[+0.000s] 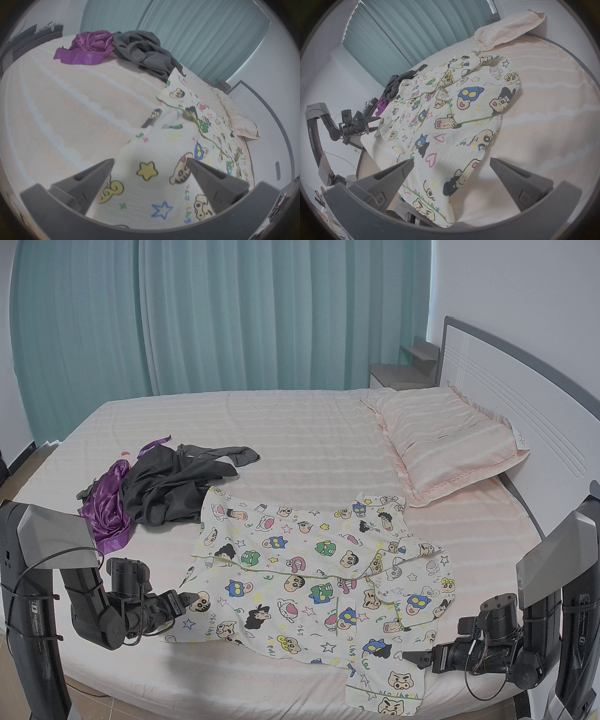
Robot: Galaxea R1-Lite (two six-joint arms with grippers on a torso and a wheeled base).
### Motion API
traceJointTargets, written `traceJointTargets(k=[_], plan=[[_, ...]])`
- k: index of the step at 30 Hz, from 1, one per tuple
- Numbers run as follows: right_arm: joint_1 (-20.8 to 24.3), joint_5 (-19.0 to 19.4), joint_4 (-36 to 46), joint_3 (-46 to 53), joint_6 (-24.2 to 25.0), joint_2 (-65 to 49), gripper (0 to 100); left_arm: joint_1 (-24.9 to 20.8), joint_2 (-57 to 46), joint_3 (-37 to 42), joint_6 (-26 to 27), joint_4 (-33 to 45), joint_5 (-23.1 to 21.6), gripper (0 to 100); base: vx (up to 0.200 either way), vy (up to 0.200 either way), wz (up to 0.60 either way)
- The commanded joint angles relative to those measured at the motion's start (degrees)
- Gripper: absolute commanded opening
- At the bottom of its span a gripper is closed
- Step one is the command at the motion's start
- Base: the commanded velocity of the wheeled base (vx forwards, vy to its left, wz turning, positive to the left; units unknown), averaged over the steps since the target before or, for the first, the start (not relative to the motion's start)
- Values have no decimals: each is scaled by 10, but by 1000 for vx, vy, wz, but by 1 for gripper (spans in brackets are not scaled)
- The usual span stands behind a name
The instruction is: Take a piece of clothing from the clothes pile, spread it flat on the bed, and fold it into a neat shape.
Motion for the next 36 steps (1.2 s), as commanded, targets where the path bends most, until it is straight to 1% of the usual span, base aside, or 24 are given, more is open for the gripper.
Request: traceJointTargets(k=[1, 7, 12, 17, 20, 21, 23, 24, 26, 27, 28, 30, 33, 36], plan=[[0, 0, -8, -1, -1, 3, 100, -6, 12, -13, 0, -7, 17, 0, 0, 0, 0], [-1, 0, -8, -1, -1, 3, 100, -6, 6, -5, 0, -7, 42, 0, 0, 0, 0], [-1, 0, -8, -1, -1, 3, 100, -8, -7, 5, 0, -7, 47, 0, 0, 0, 0], [-1, 0, -8, -1, -1, 3, 100, -40, -23, 15, 0, -8, 47, 0, 0, 0, 0], [-1, 0, -8, -1, -1, 3, 100, -72, -25, 24, 2, -8, 48, 0, 0, 0, 0], [-1, 0, -8, -1, -1, 3, 100, -95, -26, 32, 2, -14, 48, 0, 0, 0, 0], [-1, 0, -8, -1, -1, 3, 100, -97, -26, 33, 2, -15, 48, 0, 0, 0, 0], [-2, 0, -8, -1, -1, 3, 100, -121, -22, 45, 3, -29, 49, 0, 0, 0, 0], [-2, 0, -8, -1, -1, 3, 100, -146, -20, 55, 3, -41, 49, 0, 0, 0, 0], [-2, 0, -8, -1, -1, 3, 100, -146, -20, 55, 3, -41, 49, 0, 0, 0, 0], [-1, 0, -8, 0, -1, 3, 100, -160, -17, 57, 3, -45, 55, 0, 0, 0, 0], [-1, 0, -8, 0, -1, 3, 100, -172, -14, 57, 7, -45, 67, 0, 0, 0, 0], [-1, 0, -8, 0, -1, 3, 100, -185, -2, 59, 27, -45, 80, 0, 0, 0, 0], [-1, 0, -8, 0, -1, 3, 100, -196, 7, 64, 32, -46, 88, 0, 0, 0, 0]])
